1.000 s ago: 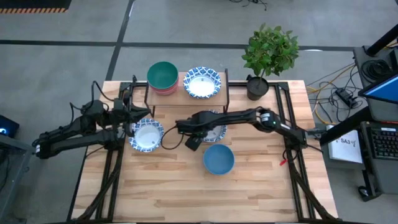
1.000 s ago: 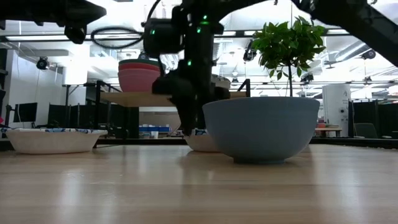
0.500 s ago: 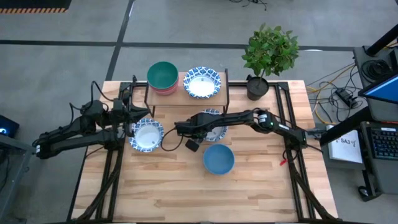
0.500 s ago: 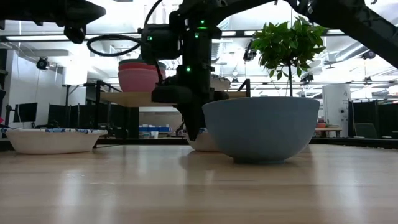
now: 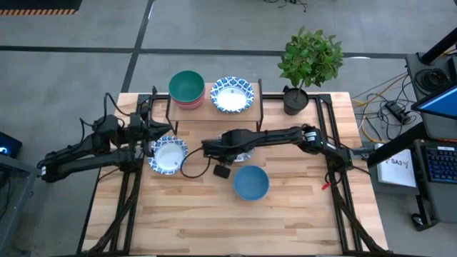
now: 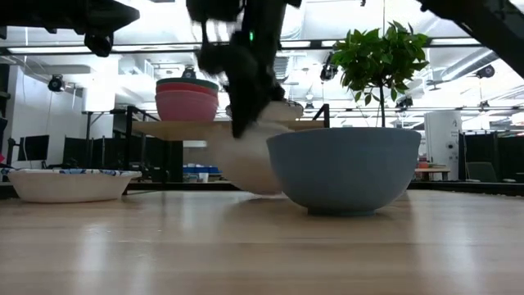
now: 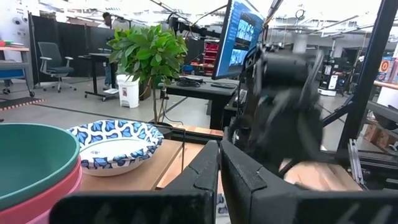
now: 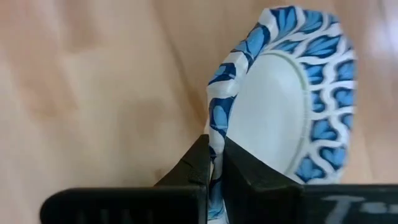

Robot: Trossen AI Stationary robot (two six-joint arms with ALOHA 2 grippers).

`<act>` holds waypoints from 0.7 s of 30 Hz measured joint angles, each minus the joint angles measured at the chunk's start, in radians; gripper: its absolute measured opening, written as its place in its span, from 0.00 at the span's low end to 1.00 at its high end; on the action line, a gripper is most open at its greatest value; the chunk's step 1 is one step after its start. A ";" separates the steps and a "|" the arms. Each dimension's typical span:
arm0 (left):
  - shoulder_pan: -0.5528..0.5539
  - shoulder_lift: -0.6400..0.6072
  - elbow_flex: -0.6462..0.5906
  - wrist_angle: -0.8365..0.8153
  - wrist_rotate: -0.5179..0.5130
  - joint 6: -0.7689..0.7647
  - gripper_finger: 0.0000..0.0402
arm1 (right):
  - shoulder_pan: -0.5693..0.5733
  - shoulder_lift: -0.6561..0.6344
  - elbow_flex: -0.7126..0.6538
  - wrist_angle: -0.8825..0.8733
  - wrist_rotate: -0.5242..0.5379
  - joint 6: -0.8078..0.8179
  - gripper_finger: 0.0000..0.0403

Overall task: Place and stack bowls onto a shelf
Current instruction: Stack the right white bowl on the white bowl on the shelf

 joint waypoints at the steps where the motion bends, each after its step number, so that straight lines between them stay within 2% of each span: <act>1: 0.000 0.000 0.000 0.000 0.000 0.000 0.00 | 0.006 -0.010 0.010 0.014 -0.006 -0.024 0.03; 8: 0.000 0.000 0.000 0.000 0.000 0.000 0.00 | 0.050 -0.078 0.117 0.092 -0.121 -0.231 0.03; 11: 0.000 0.000 0.000 0.000 0.000 0.000 0.00 | 0.074 -0.101 0.177 0.101 -0.116 -0.332 0.03; 13: 0.000 0.000 0.000 0.000 0.000 0.000 0.00 | 0.087 -0.123 0.198 0.112 -0.063 -0.382 0.03; 21: 0.000 0.000 0.000 0.000 0.000 0.003 0.00 | 0.074 -0.215 0.189 0.122 0.299 -0.541 0.03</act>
